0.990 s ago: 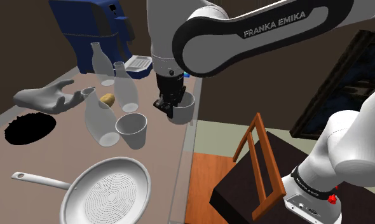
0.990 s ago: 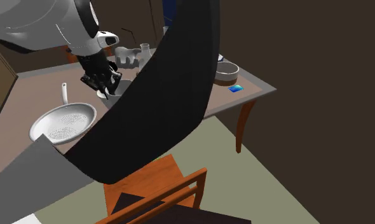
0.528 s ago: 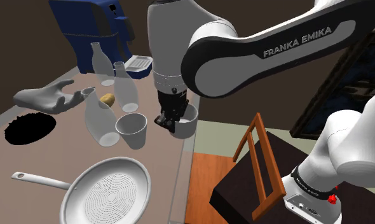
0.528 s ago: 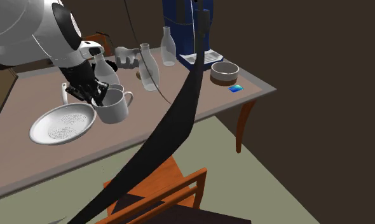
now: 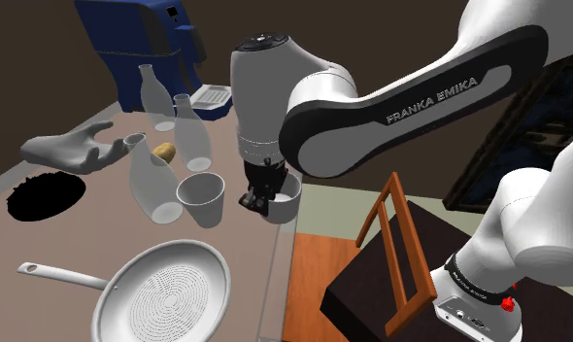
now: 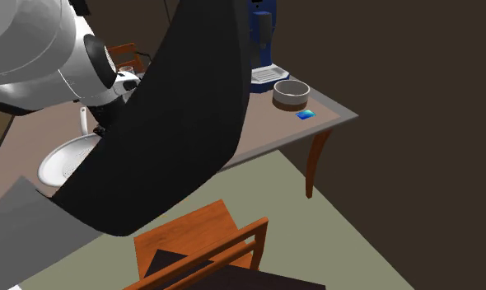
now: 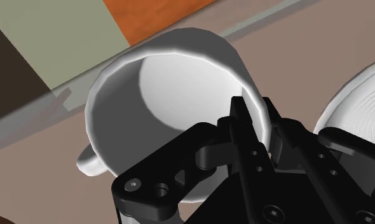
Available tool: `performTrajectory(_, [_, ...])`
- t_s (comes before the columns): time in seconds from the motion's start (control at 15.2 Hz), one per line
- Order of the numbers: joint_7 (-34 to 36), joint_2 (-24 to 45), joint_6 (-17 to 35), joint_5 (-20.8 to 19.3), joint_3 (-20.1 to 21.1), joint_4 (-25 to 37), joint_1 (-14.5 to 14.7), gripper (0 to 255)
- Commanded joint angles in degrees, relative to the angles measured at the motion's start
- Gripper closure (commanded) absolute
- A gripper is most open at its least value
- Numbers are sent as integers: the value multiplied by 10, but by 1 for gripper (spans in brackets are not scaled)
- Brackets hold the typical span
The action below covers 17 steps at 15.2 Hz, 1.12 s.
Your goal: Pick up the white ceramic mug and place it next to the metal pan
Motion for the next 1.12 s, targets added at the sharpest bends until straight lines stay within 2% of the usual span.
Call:
performTrajectory(0.0, [3, 5, 14, -3, 1, -9, 0, 255])
performTrajectory(0.86, [30, 60, 112, -34, 3, -57, 0, 255])
performTrajectory(1.06, [32, 63, 117, -36, 3, -59, 0, 255])
